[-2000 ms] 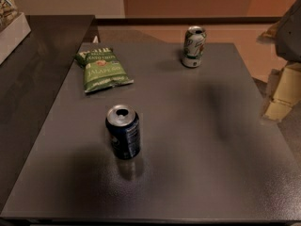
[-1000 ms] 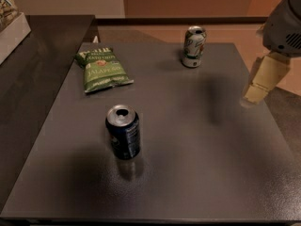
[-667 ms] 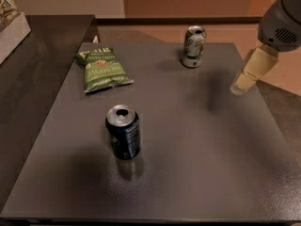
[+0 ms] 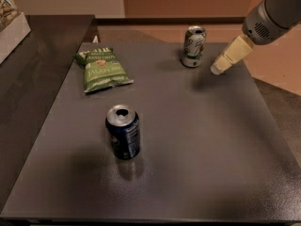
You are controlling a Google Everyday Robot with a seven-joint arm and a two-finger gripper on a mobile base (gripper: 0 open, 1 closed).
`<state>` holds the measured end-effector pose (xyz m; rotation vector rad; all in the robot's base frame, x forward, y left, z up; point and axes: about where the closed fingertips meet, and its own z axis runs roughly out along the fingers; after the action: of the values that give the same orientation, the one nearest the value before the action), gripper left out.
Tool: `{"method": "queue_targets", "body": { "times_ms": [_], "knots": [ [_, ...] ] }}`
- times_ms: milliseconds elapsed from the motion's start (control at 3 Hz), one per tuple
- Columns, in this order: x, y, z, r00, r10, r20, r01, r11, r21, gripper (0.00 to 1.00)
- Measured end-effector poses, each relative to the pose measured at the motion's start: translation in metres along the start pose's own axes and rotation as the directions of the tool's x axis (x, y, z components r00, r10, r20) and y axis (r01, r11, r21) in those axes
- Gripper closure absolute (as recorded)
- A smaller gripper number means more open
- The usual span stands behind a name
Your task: Move 7up can near pepsi can
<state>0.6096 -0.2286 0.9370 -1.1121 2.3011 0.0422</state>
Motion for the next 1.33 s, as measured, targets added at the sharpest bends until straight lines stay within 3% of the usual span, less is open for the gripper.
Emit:
{"method": "queue_targets", "body": {
  "times_ms": [667,1333],
  "knots": [
    [-0.044,-0.028,0.057,0.986,0.054,0.159,-0.049,0.9982,-0.036,0.0],
    [-0.068,-0.053,0.099,0.965,0.082,0.249,-0.071,0.9961,-0.052,0.0]
  ]
}}
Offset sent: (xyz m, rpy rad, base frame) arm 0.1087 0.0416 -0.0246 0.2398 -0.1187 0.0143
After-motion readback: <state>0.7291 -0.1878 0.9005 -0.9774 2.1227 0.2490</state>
